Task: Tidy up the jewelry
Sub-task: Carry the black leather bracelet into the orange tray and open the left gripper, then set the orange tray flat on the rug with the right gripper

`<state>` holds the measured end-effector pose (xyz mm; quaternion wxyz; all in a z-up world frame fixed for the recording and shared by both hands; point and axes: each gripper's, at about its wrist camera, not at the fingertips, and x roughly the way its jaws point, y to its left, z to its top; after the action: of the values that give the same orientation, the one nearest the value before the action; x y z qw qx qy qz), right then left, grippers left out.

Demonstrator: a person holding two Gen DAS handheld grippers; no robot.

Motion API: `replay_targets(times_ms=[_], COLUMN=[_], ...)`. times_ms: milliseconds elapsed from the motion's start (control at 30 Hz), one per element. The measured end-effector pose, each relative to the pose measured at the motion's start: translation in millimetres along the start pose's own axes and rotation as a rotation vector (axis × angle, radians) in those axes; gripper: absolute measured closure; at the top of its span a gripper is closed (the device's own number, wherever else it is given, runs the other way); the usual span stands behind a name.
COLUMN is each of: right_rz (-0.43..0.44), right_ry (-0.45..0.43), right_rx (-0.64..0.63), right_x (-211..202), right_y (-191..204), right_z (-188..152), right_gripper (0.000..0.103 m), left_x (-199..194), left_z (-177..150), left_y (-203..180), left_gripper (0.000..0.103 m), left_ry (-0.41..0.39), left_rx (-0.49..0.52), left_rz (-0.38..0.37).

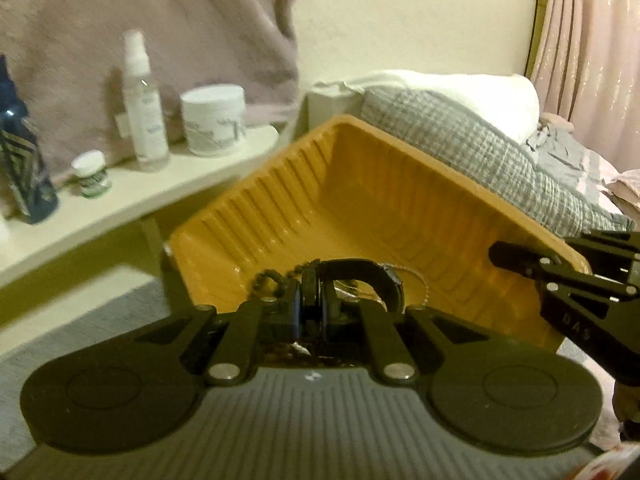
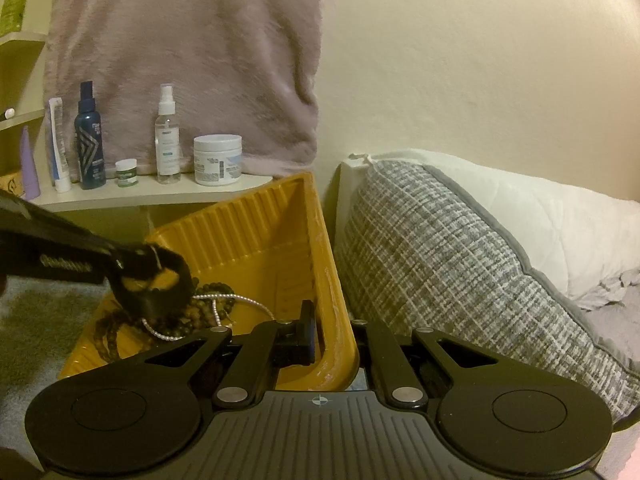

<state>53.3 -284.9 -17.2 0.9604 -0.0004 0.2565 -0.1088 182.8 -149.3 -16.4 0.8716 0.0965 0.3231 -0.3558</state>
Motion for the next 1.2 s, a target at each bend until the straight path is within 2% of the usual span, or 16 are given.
replay_targets(times_ms=[67,133,233,433,600,767,800,833,867,900,933,1067,1200], right_rz=[0.003,0.005,0.02,0.06,0.102,0.128,0.133,0.134,0.129,0.129,0.133,0.089,0.07], right_ry=[0.001,0.008,0.011,0.053,0.086,0.075,0.07,0.061,0.049,0.031,0.012,-0.022,-0.009], right_rx=[0.006,0.015,0.032,0.129,0.185,0.217,0.22,0.219,0.218,0.216,0.212,0.178,0.172], right_x=[1,2,6,24,37,35,33,31,27,24,20,1,-28], right_y=[-2,-4,-9,-35,-54,-62,-63,-64,-64,-65,-66,-65,-51], right_z=[-1,-2,-3,-15,-30,-35,-34,-34,-33,-33,-32,-22,-6], right_gripper=[0.097,0.097,0.097,0.096,0.094,0.092,0.086,0.074,0.066,0.053,0.049,0.046,0.036], left_x=[3,2,-7,-39,-65,-85,-89,-93,-97,-100,-103,-117,-131], left_z=[-2,-2,-2,-17,-40,-60,-63,-67,-71,-74,-77,-86,-94], left_y=[-2,-2,2,22,42,53,55,57,57,57,57,53,43], left_gripper=[0.093,0.085,0.084,0.077,0.07,0.056,0.05,0.044,0.042,0.039,0.035,0.02,0.008], left_ry=[-0.003,-0.006,-0.031,-0.071,-0.065,-0.061,-0.064,-0.07,-0.076,-0.078,-0.076,-0.082,-0.092], left_rx=[-0.018,-0.031,-0.043,-0.094,-0.176,-0.245,-0.261,-0.279,-0.292,-0.301,-0.312,-0.339,-0.355], left_rz=[-0.012,-0.017,0.004,0.131,0.221,0.296,0.308,0.321,0.328,0.332,0.339,0.374,0.42])
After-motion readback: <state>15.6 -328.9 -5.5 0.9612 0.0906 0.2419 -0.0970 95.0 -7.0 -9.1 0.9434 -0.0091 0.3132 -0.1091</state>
